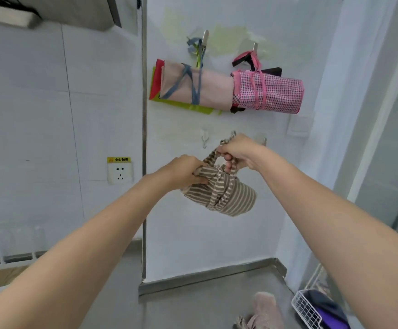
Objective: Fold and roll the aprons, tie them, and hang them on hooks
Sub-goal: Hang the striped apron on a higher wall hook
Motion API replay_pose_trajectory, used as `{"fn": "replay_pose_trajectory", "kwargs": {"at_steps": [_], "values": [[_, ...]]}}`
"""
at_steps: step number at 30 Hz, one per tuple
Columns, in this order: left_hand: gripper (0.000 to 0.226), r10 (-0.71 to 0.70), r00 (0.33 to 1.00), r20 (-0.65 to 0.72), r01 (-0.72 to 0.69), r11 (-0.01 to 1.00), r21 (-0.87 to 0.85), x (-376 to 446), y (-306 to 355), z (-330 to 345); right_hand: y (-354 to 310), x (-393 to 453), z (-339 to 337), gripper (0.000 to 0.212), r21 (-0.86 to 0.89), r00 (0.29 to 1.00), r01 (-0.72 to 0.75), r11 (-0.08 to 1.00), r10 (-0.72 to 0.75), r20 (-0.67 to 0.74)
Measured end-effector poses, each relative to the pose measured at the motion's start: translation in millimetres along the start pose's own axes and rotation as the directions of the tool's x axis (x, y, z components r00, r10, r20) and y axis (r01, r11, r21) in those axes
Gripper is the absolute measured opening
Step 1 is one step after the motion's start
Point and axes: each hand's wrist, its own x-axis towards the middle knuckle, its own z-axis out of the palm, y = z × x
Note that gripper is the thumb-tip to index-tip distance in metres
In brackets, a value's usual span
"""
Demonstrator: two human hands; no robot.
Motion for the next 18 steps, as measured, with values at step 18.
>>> {"fn": "replay_pose_trajectory", "kwargs": {"at_steps": [18], "values": [[0.033,-0.135,0.904,-0.405,0.023,0.963,-0.269,49.9,86.3,-237.8,-220.5,-27.7,-136.2,0.033,0.773,0.901,0.339,0.536,-0.421,-0.102]]}}
